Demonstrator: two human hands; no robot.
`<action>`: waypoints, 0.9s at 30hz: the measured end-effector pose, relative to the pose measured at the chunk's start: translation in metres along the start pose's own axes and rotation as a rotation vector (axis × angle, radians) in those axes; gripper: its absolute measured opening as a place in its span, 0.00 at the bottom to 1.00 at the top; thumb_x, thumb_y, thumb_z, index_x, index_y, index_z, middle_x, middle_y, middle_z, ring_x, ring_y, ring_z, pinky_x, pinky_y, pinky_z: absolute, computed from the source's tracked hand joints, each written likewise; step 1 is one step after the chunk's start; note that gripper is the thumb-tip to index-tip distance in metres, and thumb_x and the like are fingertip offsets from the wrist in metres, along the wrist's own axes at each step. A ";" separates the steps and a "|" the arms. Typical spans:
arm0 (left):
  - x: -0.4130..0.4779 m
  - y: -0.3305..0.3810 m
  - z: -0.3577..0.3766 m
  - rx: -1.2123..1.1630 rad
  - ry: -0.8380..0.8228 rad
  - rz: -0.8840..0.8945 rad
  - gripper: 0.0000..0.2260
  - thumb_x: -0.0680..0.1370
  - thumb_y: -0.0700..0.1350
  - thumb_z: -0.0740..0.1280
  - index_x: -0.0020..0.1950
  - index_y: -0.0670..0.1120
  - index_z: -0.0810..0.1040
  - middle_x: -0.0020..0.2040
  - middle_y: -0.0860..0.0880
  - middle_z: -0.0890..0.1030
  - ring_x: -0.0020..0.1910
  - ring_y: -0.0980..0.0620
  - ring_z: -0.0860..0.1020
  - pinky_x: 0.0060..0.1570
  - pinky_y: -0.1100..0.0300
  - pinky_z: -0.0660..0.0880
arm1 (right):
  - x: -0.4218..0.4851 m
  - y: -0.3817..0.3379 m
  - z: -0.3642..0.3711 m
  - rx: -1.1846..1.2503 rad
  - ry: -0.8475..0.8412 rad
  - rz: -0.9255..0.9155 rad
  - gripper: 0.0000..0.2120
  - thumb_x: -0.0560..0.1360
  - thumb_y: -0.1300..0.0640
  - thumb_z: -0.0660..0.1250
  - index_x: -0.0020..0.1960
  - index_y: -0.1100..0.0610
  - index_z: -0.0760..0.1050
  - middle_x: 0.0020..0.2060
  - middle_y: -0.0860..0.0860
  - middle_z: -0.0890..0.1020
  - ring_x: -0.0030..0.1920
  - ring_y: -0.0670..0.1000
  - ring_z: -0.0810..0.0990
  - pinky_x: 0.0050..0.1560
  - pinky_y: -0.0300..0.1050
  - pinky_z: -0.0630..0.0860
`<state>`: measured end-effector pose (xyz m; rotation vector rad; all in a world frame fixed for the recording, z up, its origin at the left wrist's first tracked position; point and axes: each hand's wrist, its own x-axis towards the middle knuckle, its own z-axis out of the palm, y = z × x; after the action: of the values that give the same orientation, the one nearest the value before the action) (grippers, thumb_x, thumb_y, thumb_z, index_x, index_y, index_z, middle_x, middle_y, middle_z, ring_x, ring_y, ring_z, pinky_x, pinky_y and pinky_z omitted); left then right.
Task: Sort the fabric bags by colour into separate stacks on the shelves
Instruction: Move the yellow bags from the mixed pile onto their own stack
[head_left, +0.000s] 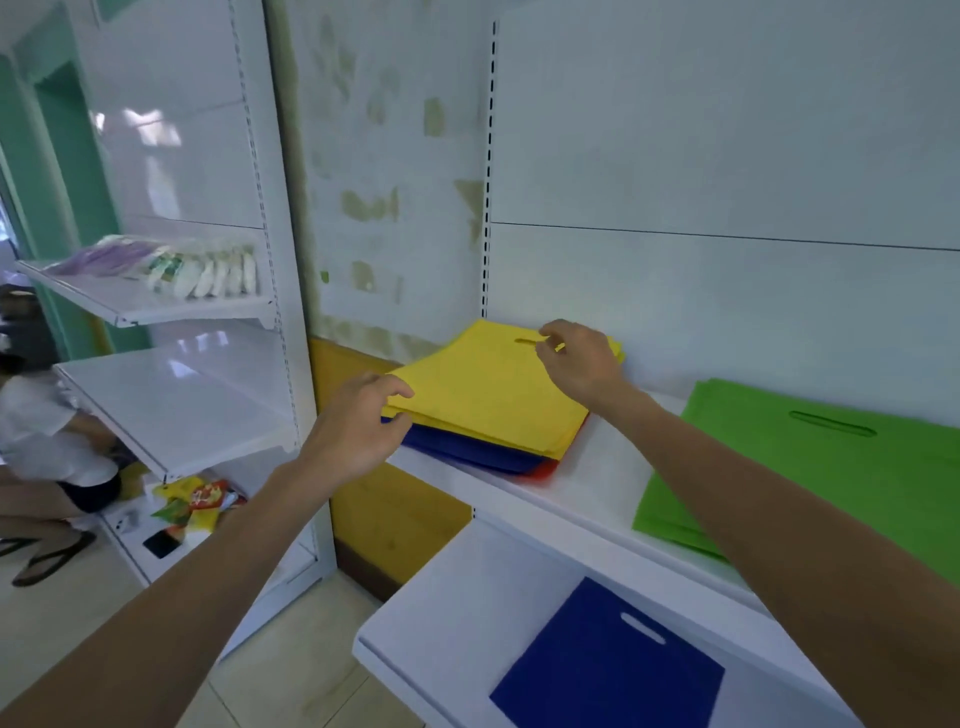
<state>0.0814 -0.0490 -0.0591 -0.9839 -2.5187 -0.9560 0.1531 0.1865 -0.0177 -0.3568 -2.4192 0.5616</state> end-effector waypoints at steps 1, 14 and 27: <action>0.009 -0.006 0.001 -0.009 -0.001 0.007 0.13 0.76 0.42 0.64 0.60 0.48 0.76 0.56 0.48 0.73 0.56 0.50 0.73 0.52 0.55 0.72 | 0.011 0.002 0.003 -0.003 0.013 0.007 0.16 0.79 0.56 0.58 0.65 0.62 0.72 0.58 0.58 0.78 0.59 0.56 0.74 0.58 0.49 0.72; 0.135 -0.061 0.029 -0.092 -0.069 0.072 0.12 0.77 0.43 0.64 0.60 0.46 0.76 0.60 0.47 0.76 0.57 0.51 0.75 0.53 0.60 0.70 | 0.056 0.046 0.026 -0.128 0.087 0.337 0.15 0.78 0.54 0.60 0.61 0.60 0.73 0.57 0.56 0.78 0.58 0.57 0.74 0.59 0.53 0.72; 0.183 -0.082 0.075 -0.099 -0.266 0.140 0.20 0.75 0.51 0.66 0.63 0.44 0.74 0.61 0.44 0.76 0.59 0.45 0.74 0.56 0.54 0.71 | 0.033 0.016 0.055 -0.323 0.166 0.781 0.15 0.78 0.55 0.60 0.58 0.65 0.70 0.57 0.61 0.75 0.55 0.59 0.73 0.48 0.47 0.69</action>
<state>-0.1094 0.0471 -0.0704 -1.3812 -2.5884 -0.9715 0.0951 0.1961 -0.0473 -1.4544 -2.1450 0.4262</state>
